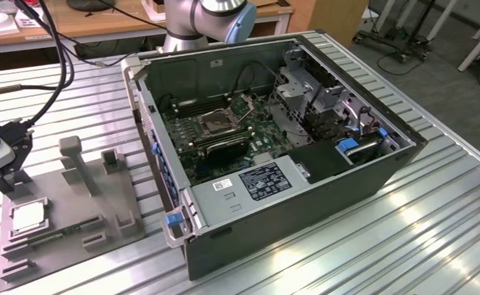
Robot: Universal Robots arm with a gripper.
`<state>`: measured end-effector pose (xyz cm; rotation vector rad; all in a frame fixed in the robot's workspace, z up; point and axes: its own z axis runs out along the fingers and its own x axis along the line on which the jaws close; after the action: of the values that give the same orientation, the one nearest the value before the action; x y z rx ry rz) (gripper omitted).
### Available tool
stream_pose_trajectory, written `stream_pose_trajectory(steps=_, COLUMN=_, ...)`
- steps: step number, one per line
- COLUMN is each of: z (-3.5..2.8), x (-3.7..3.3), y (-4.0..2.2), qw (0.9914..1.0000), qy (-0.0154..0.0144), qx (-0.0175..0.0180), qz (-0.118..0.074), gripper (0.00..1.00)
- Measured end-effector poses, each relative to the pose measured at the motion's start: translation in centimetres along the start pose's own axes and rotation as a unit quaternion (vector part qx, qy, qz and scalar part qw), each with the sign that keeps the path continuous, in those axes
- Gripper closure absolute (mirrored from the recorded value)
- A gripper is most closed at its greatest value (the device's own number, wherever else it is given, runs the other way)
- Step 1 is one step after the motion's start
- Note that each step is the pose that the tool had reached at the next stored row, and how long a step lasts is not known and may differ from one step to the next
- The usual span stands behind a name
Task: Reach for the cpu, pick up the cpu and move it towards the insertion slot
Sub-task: 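Reach for the cpu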
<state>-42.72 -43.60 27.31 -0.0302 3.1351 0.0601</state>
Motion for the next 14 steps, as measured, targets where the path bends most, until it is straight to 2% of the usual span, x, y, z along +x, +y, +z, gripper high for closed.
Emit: stream_pose_trajectory(steps=14, z=0.17, x=0.00, y=-0.01, qw=1.00000, qy=0.0000, qx=0.0000, qz=0.000, gripper=0.90)
